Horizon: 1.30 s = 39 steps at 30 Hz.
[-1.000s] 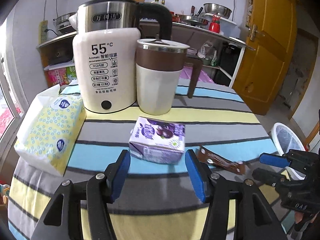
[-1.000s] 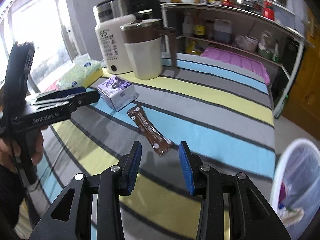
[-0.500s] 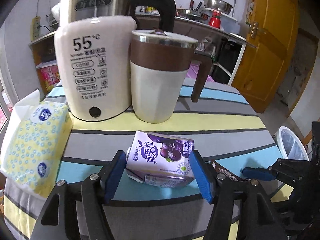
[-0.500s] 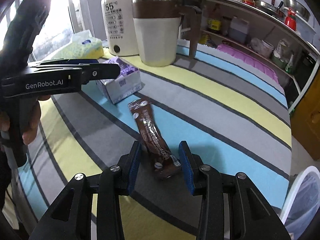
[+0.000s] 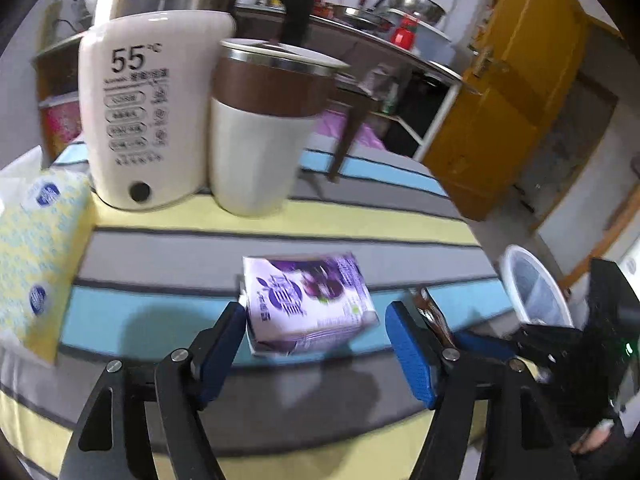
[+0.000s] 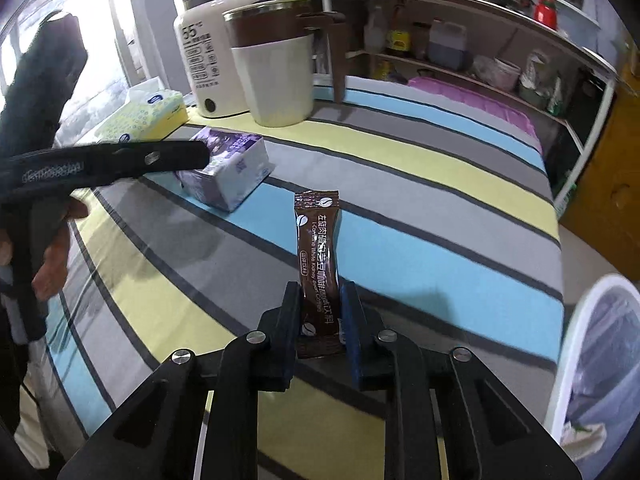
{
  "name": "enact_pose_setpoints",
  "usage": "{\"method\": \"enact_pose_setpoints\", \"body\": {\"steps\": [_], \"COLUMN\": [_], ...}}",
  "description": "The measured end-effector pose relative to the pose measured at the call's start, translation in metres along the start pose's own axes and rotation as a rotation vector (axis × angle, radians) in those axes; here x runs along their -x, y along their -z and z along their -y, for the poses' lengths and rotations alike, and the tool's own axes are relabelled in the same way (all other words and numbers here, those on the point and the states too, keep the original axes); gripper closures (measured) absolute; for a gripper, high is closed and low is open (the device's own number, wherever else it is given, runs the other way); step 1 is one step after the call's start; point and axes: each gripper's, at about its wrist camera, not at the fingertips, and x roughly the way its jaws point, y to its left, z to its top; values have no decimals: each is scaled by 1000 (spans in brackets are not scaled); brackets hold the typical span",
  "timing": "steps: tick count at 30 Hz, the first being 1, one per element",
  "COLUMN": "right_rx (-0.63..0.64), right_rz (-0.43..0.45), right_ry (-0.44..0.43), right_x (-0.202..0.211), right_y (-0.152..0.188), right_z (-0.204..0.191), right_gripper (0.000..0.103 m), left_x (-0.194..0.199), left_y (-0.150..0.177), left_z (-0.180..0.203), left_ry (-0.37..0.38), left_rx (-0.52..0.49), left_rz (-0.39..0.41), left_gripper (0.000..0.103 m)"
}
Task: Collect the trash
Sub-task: 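Grasp the purple juice box with the left gripper while the right gripper grasps the brown snack stick, then lift the juice box and snack stick and carry them toward the bin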
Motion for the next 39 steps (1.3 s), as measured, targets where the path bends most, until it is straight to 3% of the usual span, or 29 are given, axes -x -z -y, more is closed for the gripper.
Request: {"method": "enact_pose_setpoints", "body": {"steps": [8,11,16,19,25,29,39], "right_rx": [-68,-89,-113,-117,-115,-121,-156], "right_rz": [20,25,40,42,32,33,42], "right_ry": [25,30,34,34,37,38,49], "right_x": [24,32,43,43,40,40,46], "right_y": [21,28,36,36,38,40,45], "right_z": [17,22,29,30,31,32,34], "right_gripper": [83,85,86,88,89,89,90], "left_x": [4,12,13,-4,-25,-27,-9], "left_y": [23,22,8,0,0,5,18], "left_z": [40,46,42,37,35,38,43], "left_ry": [81,47,-81,-107,-78,-78,-87], "left_rx": [-82,-128,-222,-264,-306,-296,-177], "left_rz": [-23,23,94,60,2,-5,25], "left_gripper": [31,31,31,31,31,39,41]}}
